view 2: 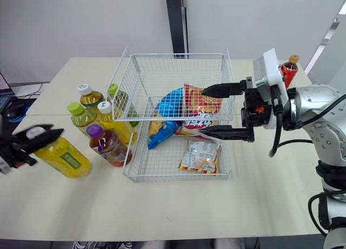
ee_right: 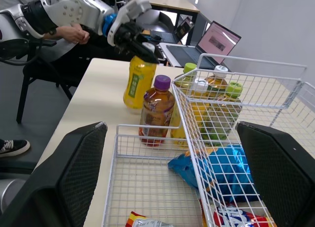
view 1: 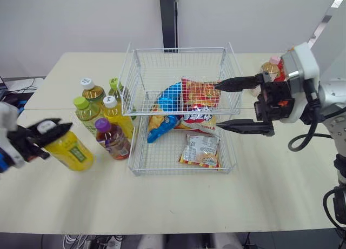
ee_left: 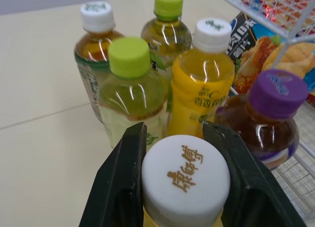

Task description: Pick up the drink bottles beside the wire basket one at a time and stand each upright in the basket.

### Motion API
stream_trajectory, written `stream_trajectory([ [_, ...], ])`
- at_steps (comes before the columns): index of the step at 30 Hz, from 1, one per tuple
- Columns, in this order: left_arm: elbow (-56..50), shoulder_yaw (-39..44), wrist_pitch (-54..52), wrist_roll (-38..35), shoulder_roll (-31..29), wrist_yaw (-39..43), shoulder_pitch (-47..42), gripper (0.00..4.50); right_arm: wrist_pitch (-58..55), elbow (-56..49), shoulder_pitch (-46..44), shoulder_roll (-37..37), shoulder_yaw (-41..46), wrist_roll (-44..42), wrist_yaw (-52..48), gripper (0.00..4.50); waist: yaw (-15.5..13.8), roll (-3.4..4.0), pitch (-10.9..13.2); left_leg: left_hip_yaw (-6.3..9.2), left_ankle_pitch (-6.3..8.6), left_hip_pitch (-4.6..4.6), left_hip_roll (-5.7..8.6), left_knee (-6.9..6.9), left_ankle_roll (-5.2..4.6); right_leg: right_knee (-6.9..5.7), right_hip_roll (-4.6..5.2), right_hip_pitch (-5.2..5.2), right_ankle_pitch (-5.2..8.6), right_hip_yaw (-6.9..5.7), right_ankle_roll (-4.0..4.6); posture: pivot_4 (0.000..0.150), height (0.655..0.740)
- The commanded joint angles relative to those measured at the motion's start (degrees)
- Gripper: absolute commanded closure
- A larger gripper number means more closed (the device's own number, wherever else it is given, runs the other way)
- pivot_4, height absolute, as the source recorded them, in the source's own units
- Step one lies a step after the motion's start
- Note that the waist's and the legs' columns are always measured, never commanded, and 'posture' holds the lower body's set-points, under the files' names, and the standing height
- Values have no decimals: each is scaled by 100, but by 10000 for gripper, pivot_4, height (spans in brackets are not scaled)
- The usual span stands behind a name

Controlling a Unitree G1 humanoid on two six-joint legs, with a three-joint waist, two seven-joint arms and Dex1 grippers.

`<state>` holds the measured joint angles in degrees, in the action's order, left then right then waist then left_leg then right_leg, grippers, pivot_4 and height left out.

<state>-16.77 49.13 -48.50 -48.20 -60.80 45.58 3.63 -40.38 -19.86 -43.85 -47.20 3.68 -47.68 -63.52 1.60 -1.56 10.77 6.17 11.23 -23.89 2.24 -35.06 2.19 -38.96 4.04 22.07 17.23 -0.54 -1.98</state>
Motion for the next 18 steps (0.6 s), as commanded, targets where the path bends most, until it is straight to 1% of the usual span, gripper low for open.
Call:
stream_trajectory([
  [1, 181, 282, -456, -430, -709, 287, -520, 31114, -116, -121, -120, -6, 286, -189, 225, 0, 0, 2, 1, -4, 0, 1, 3, 0, 0, 0, 1, -1, 0, 3, -1, 1500, 7400],
  [3, 862, -156, -452, -638, -1377, 325, -1489, 31114, -70, -355, 163, -147, 379, -153, 190, 0, -17, -13, 10, -4, 0, 0, 2, 0, 0, -1, -1, 1, 0, 1, -1, 1500, 7400],
  [5, 1468, -735, -372, -706, -1885, 447, -2412, 31114, -95, -585, 401, -264, 484, -170, 209, 0, -22, -45, 28, -3, -2, -6, -2, -1, 2, -3, -15, 1, 0, -18, -2, 1500, 7400],
  [7, 2023, -1563, -278, -722, -2196, 475, -3512, 31114, -159, -749, 539, -322, 605, -245, 336, 0, 0, -44, 30, -14, -1, -6, -3, 1, 2, -3, -21, 1, 0, -5, -2, 1500, 7400],
  [9, 2451, -2546, -259, -555, -2215, 659, -4882, 31114, -169, -896, 663, -372, 712, -271, 451, 0, 18, -43, 33, -30, -1, -7, 2, 6, 2, -1, -15, 4, -4, 2, -10, 1500, 7400],
  [11, 2850, -3511, -338, -125, -1880, 891, -6400, 31114, -205, -1027, 772, -382, 843, -350, 605, 0, 22, -43, 35, -39, -1, -6, 4, 6, 2, -3, -14, 6, -5, 1, -13, 1500, 7400],
  [14, 3613, -4588, -384, 606, -1059, 1276, -8375, 31114, -238, -1173, 880, -376, 1063, -446, 923, 0, 9, -59, 42, -29, -2, -13, 10, -8, 2, -13, -30, 1, -8, -6, -18, 1500, 7400],
  [16, 4224, -4968, -385, 988, -471, 1433, -9308, 31114, -256, -1222, 938, -393, 1198, -478, 1121, 0, 7, -67, 48, -16, -3, -24, 8, -22, 3, -13, -39, 3, -11, -15, -22, 1500, 7400],
  [18, 4667, -5283, -280, 1349, -27, 1700, -9835, 31114, -271, -1270, 1015, -427, 1300, -497, 1266, 0, 18, -68, 50, -17, -2, -37, 5, -34, 2, -10, -35, 10, -13, -8, -27, 1500, 7400],
])
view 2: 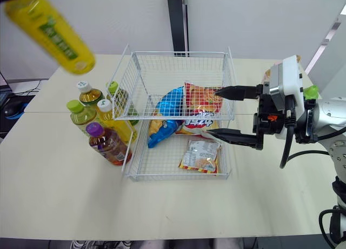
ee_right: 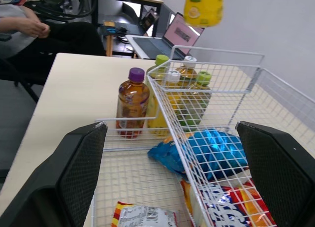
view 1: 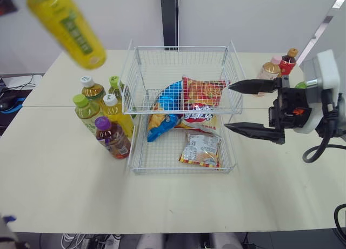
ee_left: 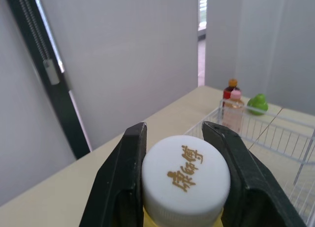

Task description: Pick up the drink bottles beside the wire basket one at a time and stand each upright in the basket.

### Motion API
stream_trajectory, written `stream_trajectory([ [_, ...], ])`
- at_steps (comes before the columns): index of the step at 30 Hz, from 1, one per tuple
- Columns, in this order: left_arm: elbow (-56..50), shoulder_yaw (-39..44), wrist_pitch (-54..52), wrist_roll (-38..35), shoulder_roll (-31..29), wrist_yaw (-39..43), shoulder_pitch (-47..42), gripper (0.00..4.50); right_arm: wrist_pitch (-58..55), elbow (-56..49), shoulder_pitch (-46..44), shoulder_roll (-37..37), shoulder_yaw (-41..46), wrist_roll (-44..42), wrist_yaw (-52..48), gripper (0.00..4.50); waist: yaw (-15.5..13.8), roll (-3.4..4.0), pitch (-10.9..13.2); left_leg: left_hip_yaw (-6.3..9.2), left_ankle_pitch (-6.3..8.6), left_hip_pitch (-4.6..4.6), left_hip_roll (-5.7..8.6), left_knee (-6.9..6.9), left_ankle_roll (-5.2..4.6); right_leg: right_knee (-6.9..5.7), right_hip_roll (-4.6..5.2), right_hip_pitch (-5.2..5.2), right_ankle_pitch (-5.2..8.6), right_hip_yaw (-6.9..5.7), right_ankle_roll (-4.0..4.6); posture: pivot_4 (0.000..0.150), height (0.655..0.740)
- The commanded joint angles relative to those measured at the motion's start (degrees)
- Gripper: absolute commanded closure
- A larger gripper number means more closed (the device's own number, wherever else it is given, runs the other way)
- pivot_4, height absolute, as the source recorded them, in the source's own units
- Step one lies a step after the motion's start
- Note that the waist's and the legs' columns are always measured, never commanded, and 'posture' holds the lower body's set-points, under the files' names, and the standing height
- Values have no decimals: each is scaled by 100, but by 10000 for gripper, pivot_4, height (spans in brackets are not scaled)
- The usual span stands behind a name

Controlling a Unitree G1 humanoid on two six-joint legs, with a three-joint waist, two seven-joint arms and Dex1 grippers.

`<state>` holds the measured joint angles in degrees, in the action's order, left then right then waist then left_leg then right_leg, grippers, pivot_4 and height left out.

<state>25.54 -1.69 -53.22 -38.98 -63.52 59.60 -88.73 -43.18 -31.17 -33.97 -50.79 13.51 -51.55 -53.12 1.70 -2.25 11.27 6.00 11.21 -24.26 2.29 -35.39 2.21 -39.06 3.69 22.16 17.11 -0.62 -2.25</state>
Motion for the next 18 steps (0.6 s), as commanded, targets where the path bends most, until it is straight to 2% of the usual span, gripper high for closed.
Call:
stream_trajectory([
  [1, 610, -328, 252, 566, 484, 437, -797, 31114, 1, -165, 90, -94, 383, -127, 281, 0, 21, 4, 2, 0, 0, -6, -1, -6, 0, 1, 0, 4, 0, 0, -1, 1500, 7400],
  [7, 1617, -639, 1030, 1275, 1908, 885, -1462, 31114, -102, -321, 453, -239, 761, -284, 643, 0, 52, 13, 17, 3, 1, -33, -6, -37, -2, -3, 5, 19, -1, -4, 0, 1500, 7400],
  [12, 2264, -495, 1989, 1700, 3003, 689, -1466, 31114, -225, -439, 798, -350, 1113, -302, 1041, 0, 37, 13, 19, -4, 2, -45, 5, -46, -4, -3, 21, 25, -3, 2, -2, 1500, 7400],
  [18, 3247, -273, 3051, 2117, 3891, 197, -1532, 31114, -481, -831, 1093, -368, 1406, -556, 1746, 0, 36, 14, 22, -5, 2, -50, 11, -53, -5, -5, 29, 27, -6, 1, -7, 1500, 7400],
])
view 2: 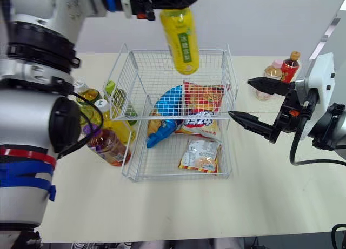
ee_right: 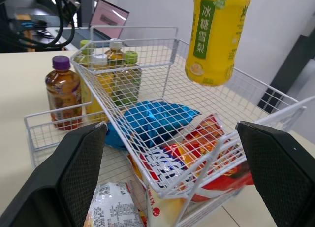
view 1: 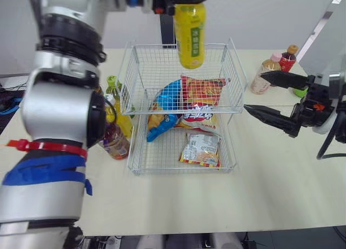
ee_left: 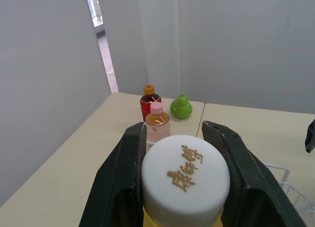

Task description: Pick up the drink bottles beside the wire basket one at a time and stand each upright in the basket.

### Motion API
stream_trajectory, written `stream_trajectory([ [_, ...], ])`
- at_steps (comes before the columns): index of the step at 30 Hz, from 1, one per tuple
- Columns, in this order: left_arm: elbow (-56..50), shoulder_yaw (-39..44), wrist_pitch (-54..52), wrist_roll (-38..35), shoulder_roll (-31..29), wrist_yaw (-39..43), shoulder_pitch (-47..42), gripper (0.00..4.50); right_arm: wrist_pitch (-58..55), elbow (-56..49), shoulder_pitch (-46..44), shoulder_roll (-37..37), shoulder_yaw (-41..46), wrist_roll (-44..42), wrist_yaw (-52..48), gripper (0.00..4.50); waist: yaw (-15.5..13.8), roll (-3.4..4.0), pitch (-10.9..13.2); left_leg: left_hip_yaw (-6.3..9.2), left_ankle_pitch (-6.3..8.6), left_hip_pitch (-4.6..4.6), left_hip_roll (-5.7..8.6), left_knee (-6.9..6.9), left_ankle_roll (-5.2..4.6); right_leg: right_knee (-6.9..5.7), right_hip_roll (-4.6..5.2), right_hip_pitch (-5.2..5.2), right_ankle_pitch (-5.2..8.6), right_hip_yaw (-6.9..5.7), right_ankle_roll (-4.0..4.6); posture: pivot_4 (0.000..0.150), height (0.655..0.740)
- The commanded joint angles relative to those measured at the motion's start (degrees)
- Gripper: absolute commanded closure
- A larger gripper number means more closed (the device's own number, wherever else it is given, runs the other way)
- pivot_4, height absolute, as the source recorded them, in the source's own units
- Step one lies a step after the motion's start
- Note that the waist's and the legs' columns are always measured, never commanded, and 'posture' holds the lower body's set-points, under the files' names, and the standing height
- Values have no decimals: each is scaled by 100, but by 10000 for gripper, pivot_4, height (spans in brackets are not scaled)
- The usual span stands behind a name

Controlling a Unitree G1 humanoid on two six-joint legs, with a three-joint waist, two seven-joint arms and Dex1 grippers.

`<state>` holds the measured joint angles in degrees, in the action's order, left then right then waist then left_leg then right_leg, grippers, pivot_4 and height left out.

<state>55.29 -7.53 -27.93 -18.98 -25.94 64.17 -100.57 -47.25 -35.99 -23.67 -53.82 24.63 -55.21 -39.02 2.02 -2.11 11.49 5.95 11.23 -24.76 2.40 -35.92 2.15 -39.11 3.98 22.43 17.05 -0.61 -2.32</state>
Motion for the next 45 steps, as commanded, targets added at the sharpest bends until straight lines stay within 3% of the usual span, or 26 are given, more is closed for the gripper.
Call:
stream_trajectory([
  [1, 449, 368, 680, 170, 256, -385, -370, 31114, -97, -443, 116, -48, 336, -261, 459, 0, 4, 0, 0, -2, 0, 0, 0, -1, 0, -1, 0, 1, 0, 2, 0, 1500, 7400],
  [8, 1287, 619, 1345, 522, 867, -798, -467, 31114, -103, -812, 321, -41, 472, -646, 1082, 0, -12, 0, 1, -1, 0, -3, 7, -8, -2, -4, 4, -1, -3, 0, -6, 1500, 7400],
  [17, 1636, 788, 1493, 845, 1142, -656, -554, 31114, 57, -650, 497, -170, 621, -651, 1174, 0, -15, 0, 0, 0, 0, -3, 9, -10, -2, -7, 4, -2, -3, -1, -7, 1500, 7400],
  [25, 1649, 916, 1414, 1013, 1001, -336, -693, 7039, 231, -621, 577, -156, 486, -483, 1199, 0, -10, 1, 0, 0, 0, -2, 9, -12, -2, -8, 4, -4, -3, -2, -7, 1500, 7400],
  [27, 1583, 955, 1351, 1021, 883, -173, -738, 613, 264, -624, 576, -157, 410, -428, 1185, 0, -5, 2, -1, -1, 0, 1, 8, -12, -2, -11, 4, -6, -3, -1, -7, 1500, 7400],
  [28, 1536, 981, 1315, 1016, 797, -123, -751, 241, 276, -623, 578, -160, 378, -402, 1172, 0, -3, 2, -1, 0, 0, 1, 8, -12, -3, -12, 3, -6, -3, -1, -7, 1500, 7400],
  [39, 183, 936, 285, 1010, -594, 916, -223, 241, 438, -369, 388, -223, 67, -255, 851, 0, 45, 4, -1, 0, 0, 5, 5, -13, -2, -21, 0, -5, -3, 1, -8, 1500, 7400],
  [45, -1937, 1109, -1065, 718, -1586, 855, 886, 241, 544, 19, 23, -351, -294, -123, 203, 0, 104, 5, 0, 4, -1, 10, 1, -19, -2, -36, -3, -6, -2, 3, -8, 1500, 7400],
])
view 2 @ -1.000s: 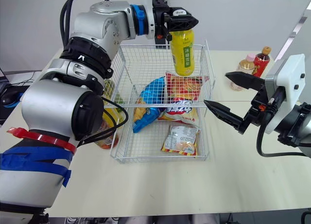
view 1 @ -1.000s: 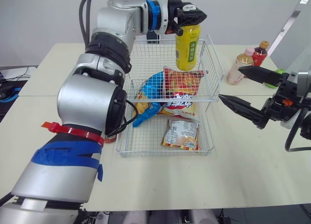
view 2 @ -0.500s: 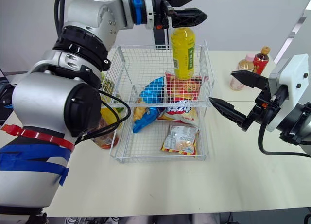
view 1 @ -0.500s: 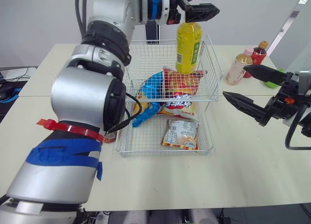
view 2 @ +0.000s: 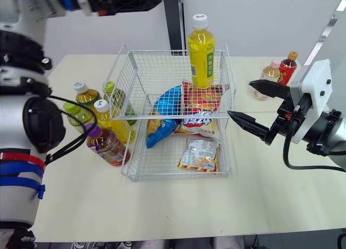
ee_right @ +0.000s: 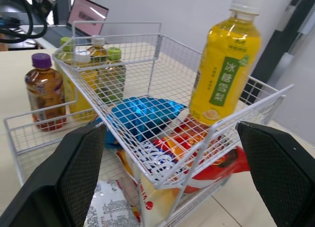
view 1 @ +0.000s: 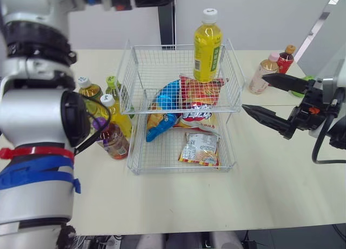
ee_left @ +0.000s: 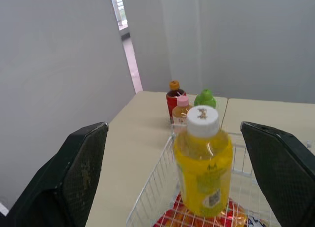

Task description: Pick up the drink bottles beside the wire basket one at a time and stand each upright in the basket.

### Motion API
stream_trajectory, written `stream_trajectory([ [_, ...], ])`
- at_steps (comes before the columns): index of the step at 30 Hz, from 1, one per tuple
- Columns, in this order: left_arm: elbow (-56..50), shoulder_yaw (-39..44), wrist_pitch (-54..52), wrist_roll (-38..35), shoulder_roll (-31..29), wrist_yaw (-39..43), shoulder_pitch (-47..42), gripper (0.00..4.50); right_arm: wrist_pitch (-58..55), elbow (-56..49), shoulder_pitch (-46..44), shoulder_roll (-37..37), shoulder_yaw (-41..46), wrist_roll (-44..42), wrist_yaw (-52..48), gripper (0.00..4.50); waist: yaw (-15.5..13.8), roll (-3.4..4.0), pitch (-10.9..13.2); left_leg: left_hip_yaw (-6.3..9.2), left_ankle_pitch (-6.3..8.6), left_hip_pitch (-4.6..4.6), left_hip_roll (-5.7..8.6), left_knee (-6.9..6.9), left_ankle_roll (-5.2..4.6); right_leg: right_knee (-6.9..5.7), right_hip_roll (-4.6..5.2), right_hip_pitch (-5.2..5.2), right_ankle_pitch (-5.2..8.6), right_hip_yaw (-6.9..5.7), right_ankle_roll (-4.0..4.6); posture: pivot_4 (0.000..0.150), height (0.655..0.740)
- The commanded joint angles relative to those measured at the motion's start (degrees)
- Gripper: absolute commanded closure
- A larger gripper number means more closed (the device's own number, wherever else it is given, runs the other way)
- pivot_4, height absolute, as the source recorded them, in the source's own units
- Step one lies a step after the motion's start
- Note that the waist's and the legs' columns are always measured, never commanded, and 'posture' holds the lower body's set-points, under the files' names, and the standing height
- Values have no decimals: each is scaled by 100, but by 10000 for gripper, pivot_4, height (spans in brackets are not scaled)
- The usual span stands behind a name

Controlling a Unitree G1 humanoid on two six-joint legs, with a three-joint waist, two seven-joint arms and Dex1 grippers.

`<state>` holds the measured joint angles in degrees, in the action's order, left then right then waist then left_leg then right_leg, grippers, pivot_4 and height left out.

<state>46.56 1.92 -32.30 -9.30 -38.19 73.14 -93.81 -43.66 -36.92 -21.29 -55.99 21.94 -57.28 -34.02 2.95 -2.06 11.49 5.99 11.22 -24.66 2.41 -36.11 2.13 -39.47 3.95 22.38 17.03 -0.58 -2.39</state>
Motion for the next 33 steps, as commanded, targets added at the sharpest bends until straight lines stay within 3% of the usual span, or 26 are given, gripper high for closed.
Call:
stream_trajectory([
  [1, -1384, 195, -862, -316, -492, -66, 377, 241, 203, 169, -267, -149, -63, 103, -387, 0, 18, 0, 0, 1, 0, 0, -1, 0, 0, 1, -1, 0, 0, 0, 0, 1500, 7400],
  [8, -3569, 1112, -2048, -851, -2088, -355, 2207, 241, 436, 824, -1029, -131, -780, 490, -1251, 0, 60, 3, 0, 7, 0, 7, -10, 0, 1, -8, -9, 3, 0, 5, 1, 1500, 7400],
  [13, -4751, 2366, -2597, -1327, -2622, -472, 4202, 241, 612, 1085, -1388, 82, -1202, 748, -1644, 0, 25, 7, -1, 5, 0, 24, -12, 1, 1, -12, -7, -6, 1, 17, 3, 1500, 7400],
  [17, -5448, 3770, -2509, -1428, -2328, -546, 6320, 241, 782, 1216, -1648, 305, -1591, 959, -2028, 0, 4, 7, -1, 8, 0, 36, -14, 2, 1, -17, -3, -12, 1, 21, 4, 1500, 7400],
  [21, -5785, 4438, -2031, -1444, -1904, -768, 7643, 241, 678, 1314, -1932, 470, -1872, 1018, -2246, 0, -40, 6, -1, 11, 0, 39, -18, 3, 1, -17, -1, -11, 1, 22, 7, 1500, 7400],
  [29, -6325, 5011, -1630, -1681, -1272, -1338, 9016, 241, 511, 1345, -2275, 789, -2275, 1294, -2275, 0, -145, 4, -3, 13, 1, 39, -17, 4, 3, -4, 16, -12, -8, 21, 20, 1500, 7400],
  [33, -6401, 5014, -1505, -1879, -1199, -1577, 9191, 241, 409, 1233, -2292, 873, -2293, 1326, -2252, 0, -141, 4, -3, 13, 1, 39, -23, 5, 3, -2, 17, -11, -13, 20, 28, 1500, 7400],
])
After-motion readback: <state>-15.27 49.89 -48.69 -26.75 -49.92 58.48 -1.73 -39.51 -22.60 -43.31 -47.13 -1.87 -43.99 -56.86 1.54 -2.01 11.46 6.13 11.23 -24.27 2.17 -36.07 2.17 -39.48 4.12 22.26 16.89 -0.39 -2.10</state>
